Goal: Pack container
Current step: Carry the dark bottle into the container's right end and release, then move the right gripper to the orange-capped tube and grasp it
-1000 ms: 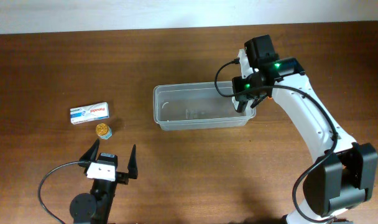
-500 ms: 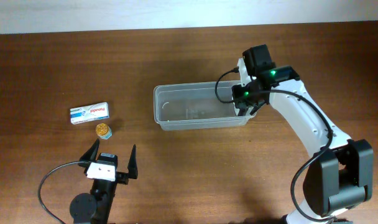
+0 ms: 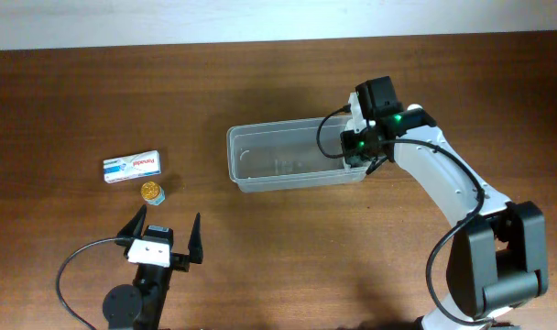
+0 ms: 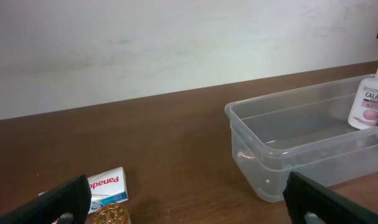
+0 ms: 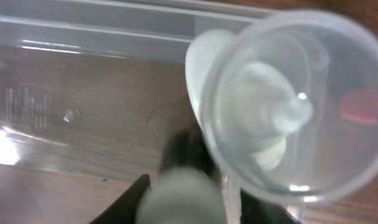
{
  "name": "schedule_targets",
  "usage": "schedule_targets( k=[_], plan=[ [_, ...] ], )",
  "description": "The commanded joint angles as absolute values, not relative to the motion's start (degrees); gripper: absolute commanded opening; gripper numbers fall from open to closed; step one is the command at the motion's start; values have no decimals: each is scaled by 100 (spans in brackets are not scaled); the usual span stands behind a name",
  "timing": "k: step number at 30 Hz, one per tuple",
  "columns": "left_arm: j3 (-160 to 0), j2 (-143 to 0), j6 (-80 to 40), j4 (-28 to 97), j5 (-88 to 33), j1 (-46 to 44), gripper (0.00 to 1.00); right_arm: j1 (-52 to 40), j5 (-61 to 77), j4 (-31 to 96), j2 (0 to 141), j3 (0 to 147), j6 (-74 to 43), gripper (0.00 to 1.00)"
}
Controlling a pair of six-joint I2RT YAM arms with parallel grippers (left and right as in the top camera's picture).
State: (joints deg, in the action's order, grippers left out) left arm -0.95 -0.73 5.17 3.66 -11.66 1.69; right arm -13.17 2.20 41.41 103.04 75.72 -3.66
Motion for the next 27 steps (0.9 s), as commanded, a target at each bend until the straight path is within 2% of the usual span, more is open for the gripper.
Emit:
schedule_targets(
  k=[1, 3, 14, 27],
  plan=[
    [-51, -34, 611, 355, -1245, 204, 100, -1354, 121, 4104, 10298, 7537, -340, 42],
    [-51, -34, 611, 355, -1245, 204, 100, -1354, 121, 4104, 10298, 7537, -340, 45],
    [-51, -34, 611, 355, -1245, 204, 100, -1354, 126, 4178, 10200, 7662, -340, 46],
    [-51, -34, 611, 355, -1245, 204, 100, -1343, -336, 5345, 9616, 9091, -344, 50]
  ],
)
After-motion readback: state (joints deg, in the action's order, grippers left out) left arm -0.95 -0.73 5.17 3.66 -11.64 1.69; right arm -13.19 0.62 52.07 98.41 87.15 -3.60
